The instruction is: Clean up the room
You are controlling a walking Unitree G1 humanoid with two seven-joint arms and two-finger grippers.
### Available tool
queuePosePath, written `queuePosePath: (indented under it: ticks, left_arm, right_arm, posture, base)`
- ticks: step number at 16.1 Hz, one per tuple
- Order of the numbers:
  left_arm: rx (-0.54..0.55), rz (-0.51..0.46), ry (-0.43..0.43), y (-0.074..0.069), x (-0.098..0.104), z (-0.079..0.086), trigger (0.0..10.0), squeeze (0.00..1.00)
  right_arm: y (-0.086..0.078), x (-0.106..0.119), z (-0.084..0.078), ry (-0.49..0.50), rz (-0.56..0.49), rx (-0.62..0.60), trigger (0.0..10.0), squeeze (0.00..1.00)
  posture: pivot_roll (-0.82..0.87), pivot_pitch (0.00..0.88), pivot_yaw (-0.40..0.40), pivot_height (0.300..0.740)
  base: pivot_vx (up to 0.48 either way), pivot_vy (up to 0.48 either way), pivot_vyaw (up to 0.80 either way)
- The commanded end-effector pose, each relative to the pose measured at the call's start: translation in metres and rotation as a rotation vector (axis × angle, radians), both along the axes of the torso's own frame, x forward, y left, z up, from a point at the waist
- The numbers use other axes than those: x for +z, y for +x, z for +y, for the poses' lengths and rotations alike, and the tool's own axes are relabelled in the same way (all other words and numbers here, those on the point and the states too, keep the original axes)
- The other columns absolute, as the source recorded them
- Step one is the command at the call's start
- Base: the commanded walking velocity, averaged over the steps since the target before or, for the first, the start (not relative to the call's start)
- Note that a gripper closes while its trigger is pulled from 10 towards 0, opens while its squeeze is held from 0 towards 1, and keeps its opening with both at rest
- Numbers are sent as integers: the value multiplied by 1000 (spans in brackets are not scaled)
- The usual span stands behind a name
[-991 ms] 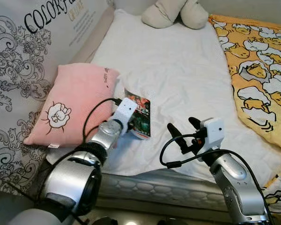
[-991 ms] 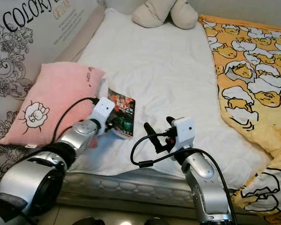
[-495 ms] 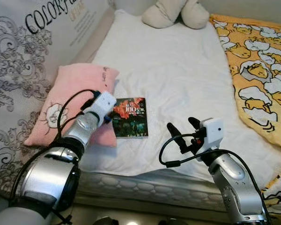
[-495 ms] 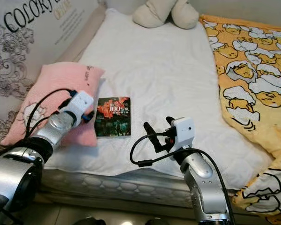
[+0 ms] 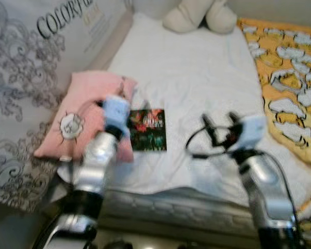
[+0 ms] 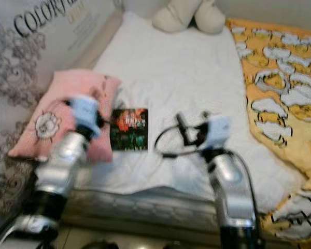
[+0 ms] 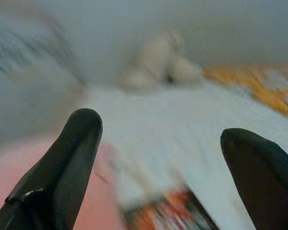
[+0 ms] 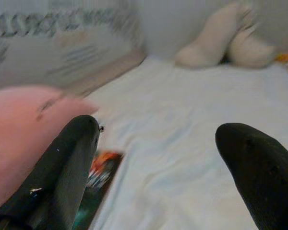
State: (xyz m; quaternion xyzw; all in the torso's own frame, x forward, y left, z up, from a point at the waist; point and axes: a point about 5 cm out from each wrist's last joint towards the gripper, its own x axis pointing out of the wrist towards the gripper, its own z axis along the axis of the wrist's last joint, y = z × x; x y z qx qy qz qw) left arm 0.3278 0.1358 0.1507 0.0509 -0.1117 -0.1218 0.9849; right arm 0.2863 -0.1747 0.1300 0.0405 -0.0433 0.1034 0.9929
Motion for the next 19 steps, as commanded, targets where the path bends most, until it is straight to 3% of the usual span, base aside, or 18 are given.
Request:
queuePosePath:
  ticks: [1, 2, 3, 5, 6, 8, 13, 19]
  left_arm:
    - [100, 31, -28, -10, -8, 13, 10000, 0]
    - [150, 74, -70, -14, -15, 18, 10000, 0]
    - [210, 197, -78, -26, -39, 24, 10000, 0]
    - [234, 270, -121, -36, -57, 30, 10000, 0]
    - [182, 247, -141, -37, -53, 26, 10000, 0]
    - [126, 244, -149, -35, -47, 15, 10000, 0]
    - [122, 259, -183, -38, -48, 14, 10000, 0]
    - [79, 238, -178, -37, -44, 5, 10000, 0]
  right_arm:
    - [-3, 0, -7, -20, -18, -44, 10000, 0]
    - [-5, -3, -9, -25, -12, -50, 10000, 0]
    - [-9, -8, -16, -46, -10, -83, 10000, 0]
    - [-13, -10, -27, -38, -22, -130, 10000, 0]
    - [-12, -12, -33, -10, -2, -175, 10000, 0]
    - [-7, -13, -29, -15, 6, -163, 10000, 0]
    - [2, -17, -23, -62, 35, -160, 10000, 0]
    - [6, -20, -12, -32, 36, -109, 10000, 0]
  posture:
    - [-91, 0, 0, 740]
    - [-89, 0, 0, 740]
    - [-80, 0, 0, 740]
    - [-81, 0, -6, 740]
    - [-81, 0, -6, 740]
    - [-93, 0, 10, 740]
    - [-90, 0, 14, 740]
    - [-81, 0, 8, 740]
  base:
    - [0, 0, 0]
    - [0, 0, 0]
    - [0, 0, 0]
    - [0, 0, 0]
    - [0, 0, 0]
    - [0, -465, 0]
    - [0, -465, 0]
    - [0, -465, 0]
